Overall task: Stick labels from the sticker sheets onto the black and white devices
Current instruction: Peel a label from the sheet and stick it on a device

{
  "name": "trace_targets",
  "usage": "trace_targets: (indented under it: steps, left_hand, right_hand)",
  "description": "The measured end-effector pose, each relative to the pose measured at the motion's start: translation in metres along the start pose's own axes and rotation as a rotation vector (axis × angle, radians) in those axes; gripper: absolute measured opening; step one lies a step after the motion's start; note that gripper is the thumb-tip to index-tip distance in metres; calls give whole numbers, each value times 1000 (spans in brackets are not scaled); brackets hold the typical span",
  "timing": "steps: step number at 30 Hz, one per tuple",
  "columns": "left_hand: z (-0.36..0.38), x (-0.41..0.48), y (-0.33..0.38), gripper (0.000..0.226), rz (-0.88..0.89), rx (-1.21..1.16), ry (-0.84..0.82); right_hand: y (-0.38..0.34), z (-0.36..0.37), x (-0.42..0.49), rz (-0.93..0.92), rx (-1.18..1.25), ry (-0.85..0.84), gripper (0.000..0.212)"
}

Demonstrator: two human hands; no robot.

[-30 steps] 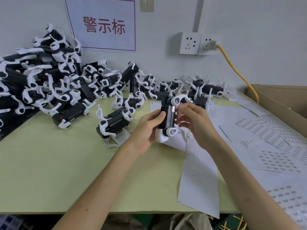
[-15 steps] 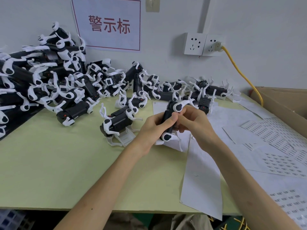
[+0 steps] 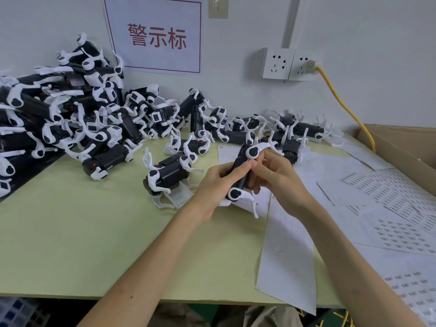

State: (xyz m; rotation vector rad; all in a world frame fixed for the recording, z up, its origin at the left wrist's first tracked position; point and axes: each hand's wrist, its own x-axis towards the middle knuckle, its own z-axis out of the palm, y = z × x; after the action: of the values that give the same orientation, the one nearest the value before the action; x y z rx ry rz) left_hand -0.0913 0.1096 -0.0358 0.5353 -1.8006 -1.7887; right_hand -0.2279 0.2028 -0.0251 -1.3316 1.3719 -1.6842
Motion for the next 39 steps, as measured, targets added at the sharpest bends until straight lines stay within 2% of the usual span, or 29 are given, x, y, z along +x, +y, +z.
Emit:
trace_targets:
  steps: [5, 10, 14, 18, 21, 25, 30, 36, 39]
  left_hand:
    - [-3, 3, -5, 44, -5, 9, 53]
    - [0, 3, -4, 49, -7, -14, 64]
    - [-2, 4, -5, 39, 10, -61, 31]
    - [-1, 3, -4, 54, 28, -165, -43]
    - [2, 1, -2, 68, 58, -76, -14]
    - [4, 2, -1, 54, 61, -6, 50]
    - [2, 2, -1, 58, 46, 16, 44]
    - [1, 2, -4, 38, 2, -55, 23]
    - [2, 0, -1, 34, -7, -114, 7]
  right_hand:
    - [2, -2, 2, 18, -14, -9, 22]
    - [3, -2, 1, 31, -24, -8, 26]
    - [-1, 0, 0, 36, -4, 16, 26]
    - [-3, 2, -1, -3, -93, 63, 30]
    - [-2, 5, -3, -19, -136, 77, 38]
    - [-2, 7, -3, -42, -139, 50, 40]
    - [1, 2, -2, -21, -185, 21, 26]
    - [-2, 1, -2, -7, -118, -27, 10]
    - [-3, 0, -2, -12, -106, -43, 10]
